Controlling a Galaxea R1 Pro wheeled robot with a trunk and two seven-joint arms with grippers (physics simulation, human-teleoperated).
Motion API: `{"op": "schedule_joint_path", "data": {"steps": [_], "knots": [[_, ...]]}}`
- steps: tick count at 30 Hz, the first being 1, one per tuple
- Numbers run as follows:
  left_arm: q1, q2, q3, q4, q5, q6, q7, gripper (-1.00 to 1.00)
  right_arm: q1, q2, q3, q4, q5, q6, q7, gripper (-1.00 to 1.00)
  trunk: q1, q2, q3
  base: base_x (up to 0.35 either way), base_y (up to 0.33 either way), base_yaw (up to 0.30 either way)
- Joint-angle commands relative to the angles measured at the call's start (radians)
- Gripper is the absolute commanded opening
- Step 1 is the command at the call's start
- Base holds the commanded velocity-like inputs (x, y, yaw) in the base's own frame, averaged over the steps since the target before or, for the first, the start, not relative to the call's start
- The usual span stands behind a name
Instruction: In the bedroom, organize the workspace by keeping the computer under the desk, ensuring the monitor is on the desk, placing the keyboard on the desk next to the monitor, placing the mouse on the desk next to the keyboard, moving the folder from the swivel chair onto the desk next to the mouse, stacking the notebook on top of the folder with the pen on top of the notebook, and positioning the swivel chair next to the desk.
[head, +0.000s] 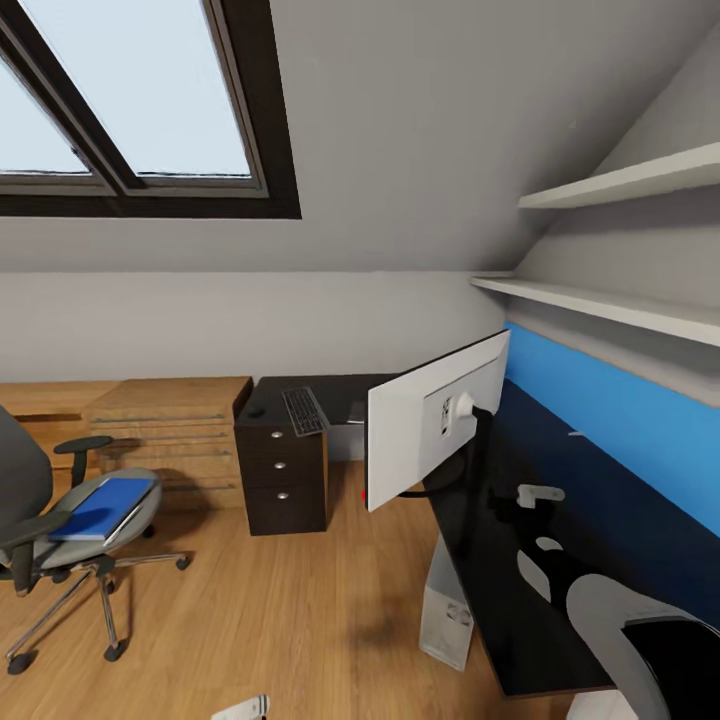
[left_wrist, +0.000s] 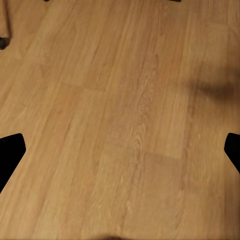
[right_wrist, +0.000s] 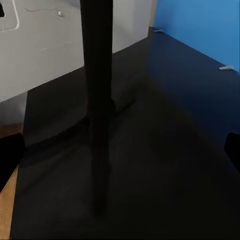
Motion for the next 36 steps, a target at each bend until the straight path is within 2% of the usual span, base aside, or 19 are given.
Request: {"op": "schedule_joint_path", "data": {"steps": [1,18,25,36], "knots": [[-0.001,0.001,-0.008,0.0,0.011,-0.007,0.006,1.0,-0.001,-0.003,0.009,0.004,-0.009,-0.003,0.014,1.0,0.004,-0.008,-0.005,0.0,0.0,0.0],[-0.001,0.004,-0.01,0.004,0.01,-0.007,0.0,1.0,-0.001,-0.005,0.007,0.009,-0.006,-0.014,0.039,1.0,0.008,-0.015,-0.008,0.003,0.0,0.0],[-0.001,0.004,-0.01,0.005,0.011,-0.007,0.0,1.0,-0.001,-0.004,0.007,0.009,-0.004,-0.017,0.039,1.0,0.008,-0.015,-0.008,0.183,0.0,0.0],[-0.001,0.004,-0.01,0.005,0.01,-0.007,0.001,1.0,-0.001,-0.004,0.007,0.008,-0.003,-0.038,0.039,1.0,0.008,-0.015,-0.008,0.037,0.008,0.0]]}}
